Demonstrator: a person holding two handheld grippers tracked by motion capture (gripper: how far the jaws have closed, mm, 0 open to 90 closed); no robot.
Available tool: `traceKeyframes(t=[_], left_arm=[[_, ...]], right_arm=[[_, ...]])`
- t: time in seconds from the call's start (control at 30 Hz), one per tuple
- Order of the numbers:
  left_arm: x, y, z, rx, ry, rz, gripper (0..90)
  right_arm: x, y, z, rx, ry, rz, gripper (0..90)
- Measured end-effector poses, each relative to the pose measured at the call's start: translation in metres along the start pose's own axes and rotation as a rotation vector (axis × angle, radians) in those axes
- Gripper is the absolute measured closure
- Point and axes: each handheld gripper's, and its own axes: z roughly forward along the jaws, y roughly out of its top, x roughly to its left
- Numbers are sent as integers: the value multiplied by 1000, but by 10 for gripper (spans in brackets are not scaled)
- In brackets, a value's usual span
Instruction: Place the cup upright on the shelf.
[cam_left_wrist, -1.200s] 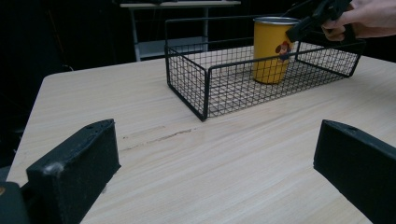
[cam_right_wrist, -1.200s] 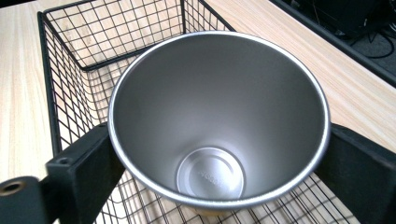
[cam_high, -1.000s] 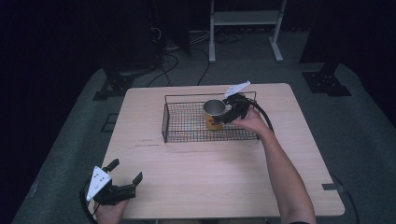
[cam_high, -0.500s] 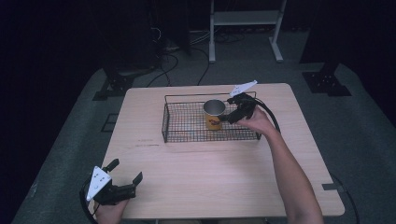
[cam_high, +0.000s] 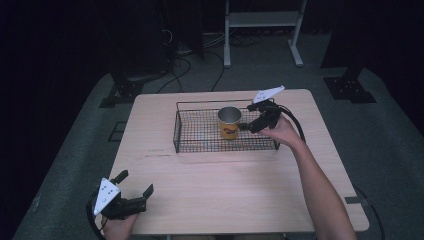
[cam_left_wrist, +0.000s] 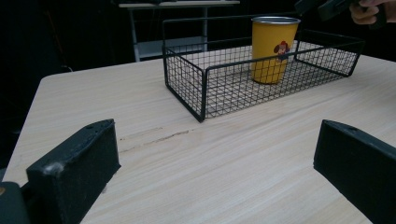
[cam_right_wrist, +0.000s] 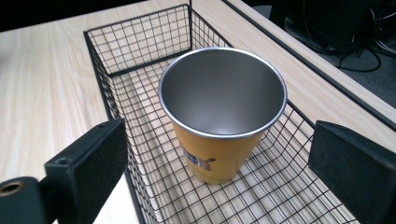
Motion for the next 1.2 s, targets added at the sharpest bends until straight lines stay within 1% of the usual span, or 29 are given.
traceKeyframes(t=[0.13, 0.3, 0.33, 0.5, 0.53, 0.67, 0.8, 0.87, 0.93, 1.0, 1.1, 1.2], left_arm=[[-1, 0, 2, -1, -1, -3, 0], [-1, 0, 3, 6, -2, 4, 0], [-1, 0, 3, 7, -1, 6, 0], [0, 0, 2, 6, 7, 2, 0], [0, 0, 3, 7, 9, 3, 0], [0, 0, 7, 15, 2, 8, 0], [0, -1, 8, 19, -6, 11, 0], [-1, -1, 9, 19, -7, 14, 0], [-1, -1, 9, 19, -9, 14, 0], [-1, -1, 9, 19, -11, 13, 0], [-1, -1, 9, 18, -11, 12, 0], [-1, -1, 8, 17, -11, 12, 0]], right_arm=[[2, 2, -6, -9, 7, -6, 43], [4, 2, -13, -25, 5, -9, 43], [3, 0, -17, -42, 2, -5, 43], [2, -5, -22, -53, 4, 7, 43], [2, -8, -25, -59, 4, 11, 43], [1, -14, -31, -50, 8, 20, 43], [3, -19, -38, -71, 0, 28, 46], [4, -22, -41, -74, -4, 28, 46], [5, -24, -44, -66, 2, 35, 46], [8, -26, -47, -79, -6, 27, 49], [9, -27, -50, -80, -4, 30, 49], [12, -30, -55, -94, -5, 30, 49]])
